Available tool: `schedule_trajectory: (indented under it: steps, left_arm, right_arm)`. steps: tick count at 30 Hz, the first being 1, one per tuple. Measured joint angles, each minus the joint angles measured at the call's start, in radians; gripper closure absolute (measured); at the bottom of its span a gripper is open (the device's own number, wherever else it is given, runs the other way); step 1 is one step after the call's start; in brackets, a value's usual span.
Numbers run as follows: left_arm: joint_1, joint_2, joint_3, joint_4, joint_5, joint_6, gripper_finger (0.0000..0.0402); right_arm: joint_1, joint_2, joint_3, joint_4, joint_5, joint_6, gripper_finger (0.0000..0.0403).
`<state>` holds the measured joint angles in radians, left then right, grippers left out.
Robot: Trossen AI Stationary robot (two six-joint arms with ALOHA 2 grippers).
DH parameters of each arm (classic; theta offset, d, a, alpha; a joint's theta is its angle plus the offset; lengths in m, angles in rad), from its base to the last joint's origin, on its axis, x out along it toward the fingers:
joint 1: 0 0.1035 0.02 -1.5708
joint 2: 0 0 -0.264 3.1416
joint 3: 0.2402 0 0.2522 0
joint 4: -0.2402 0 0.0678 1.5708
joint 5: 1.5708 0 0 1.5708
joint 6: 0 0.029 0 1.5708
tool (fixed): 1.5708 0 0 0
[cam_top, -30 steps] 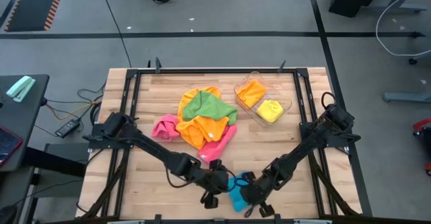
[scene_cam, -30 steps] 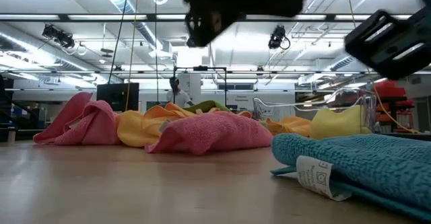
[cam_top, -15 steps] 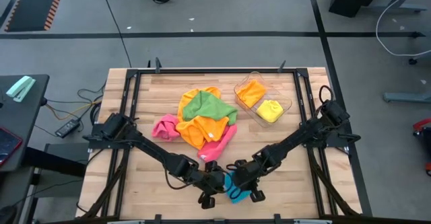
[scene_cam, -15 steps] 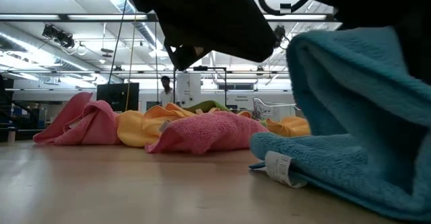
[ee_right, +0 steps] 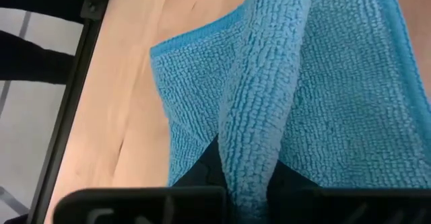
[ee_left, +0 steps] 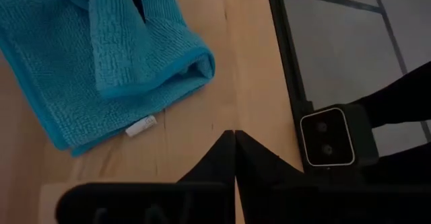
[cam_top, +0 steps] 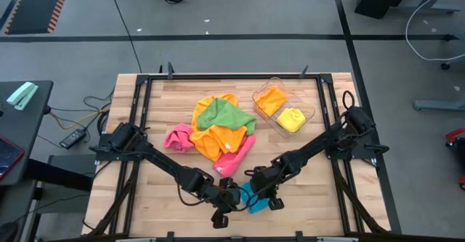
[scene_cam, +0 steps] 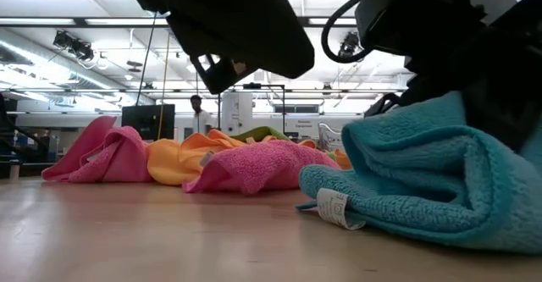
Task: Fold microfiber towels
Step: Fold the blue towel
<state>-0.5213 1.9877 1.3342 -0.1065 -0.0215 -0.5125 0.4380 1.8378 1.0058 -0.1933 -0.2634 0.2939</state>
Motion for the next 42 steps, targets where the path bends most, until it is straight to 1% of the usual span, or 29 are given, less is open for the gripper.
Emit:
schedule_trajectory:
  steps: [5,10,13,18,21,23,25,27,30,38,42]
  left_arm:
    - [0.000,-0.001,0.000,0.048,-0.002,0.000,0.0382]
    - [0.007,-0.001,0.000,0.006,-0.016,-0.001,0.0367]
    - [0.010,-0.001,0.000,-0.073,-0.107,-0.049,0.0373]
    - [0.012,0.004,0.000,-0.160,-0.280,-0.057,0.0394]
    - [0.021,0.022,0.001,-0.158,-0.330,-0.046,0.0395]
    - [0.029,0.035,0.000,-0.165,-0.342,-0.053,0.0387]
    - [0.041,0.062,0.001,-0.121,-0.345,-0.056,0.0374]
    - [0.046,0.079,0.001,-0.125,-0.345,-0.060,0.0362]
    - [0.053,0.100,0.001,-0.119,-0.343,-0.104,0.0356]
    - [0.040,0.106,0.001,-0.081,-0.329,-0.079,0.0380]
    - [0.029,0.106,0.001,-0.080,-0.329,-0.079,0.0389]
  right_arm:
    - [-0.005,0.000,0.002,0.006,-0.016,0.030,0.0386]
    - [-0.003,0.000,0.050,-0.008,-0.046,0.052,0.0385]
    - [-0.003,0.000,0.069,-0.017,-0.045,0.041,0.0385]
    - [-0.003,0.000,0.060,-0.022,-0.023,0.014,0.0384]
    - [0.006,0.000,0.059,-0.009,0.006,-0.028,0.0384]
    - [0.011,0.000,0.059,-0.008,0.022,-0.037,0.0384]
    - [0.012,0.000,0.059,0.002,0.033,-0.039,0.0384]
    - [0.011,0.000,0.059,0.006,0.036,-0.038,0.0384]
    - [0.012,0.000,0.059,0.007,0.042,-0.035,0.0384]
    - [0.017,0.000,0.059,0.018,0.073,-0.048,0.0382]
    - [0.014,0.000,0.059,0.020,0.111,-0.059,0.0361]
